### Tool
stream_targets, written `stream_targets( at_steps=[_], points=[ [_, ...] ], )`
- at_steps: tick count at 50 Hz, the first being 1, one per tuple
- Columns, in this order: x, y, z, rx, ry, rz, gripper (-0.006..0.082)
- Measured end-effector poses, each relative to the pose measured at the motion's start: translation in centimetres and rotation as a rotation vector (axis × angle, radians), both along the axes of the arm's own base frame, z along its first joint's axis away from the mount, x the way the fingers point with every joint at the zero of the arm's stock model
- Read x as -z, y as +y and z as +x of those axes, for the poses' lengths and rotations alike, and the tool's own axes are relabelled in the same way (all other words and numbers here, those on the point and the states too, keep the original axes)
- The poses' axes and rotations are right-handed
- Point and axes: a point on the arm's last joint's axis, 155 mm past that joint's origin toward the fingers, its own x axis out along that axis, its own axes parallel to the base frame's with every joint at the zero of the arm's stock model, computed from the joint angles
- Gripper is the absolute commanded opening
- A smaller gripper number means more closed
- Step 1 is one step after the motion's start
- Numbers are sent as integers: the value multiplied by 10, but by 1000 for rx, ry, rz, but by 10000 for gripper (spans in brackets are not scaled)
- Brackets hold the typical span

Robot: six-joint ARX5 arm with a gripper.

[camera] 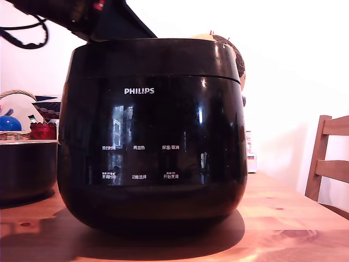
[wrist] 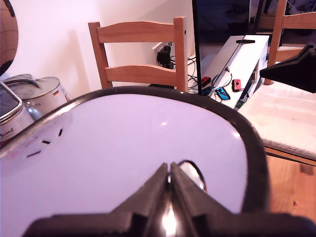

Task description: Open the rice cooker by pressing the large metal button on the top of its lid with medium force

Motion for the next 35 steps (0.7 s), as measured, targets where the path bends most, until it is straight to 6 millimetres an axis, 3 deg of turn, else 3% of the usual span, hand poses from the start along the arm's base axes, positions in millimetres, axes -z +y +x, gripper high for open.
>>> stream_targets(
  at_steps=[35],
  points=[
    [8,2,-4,4,54,47,-20]
  ],
)
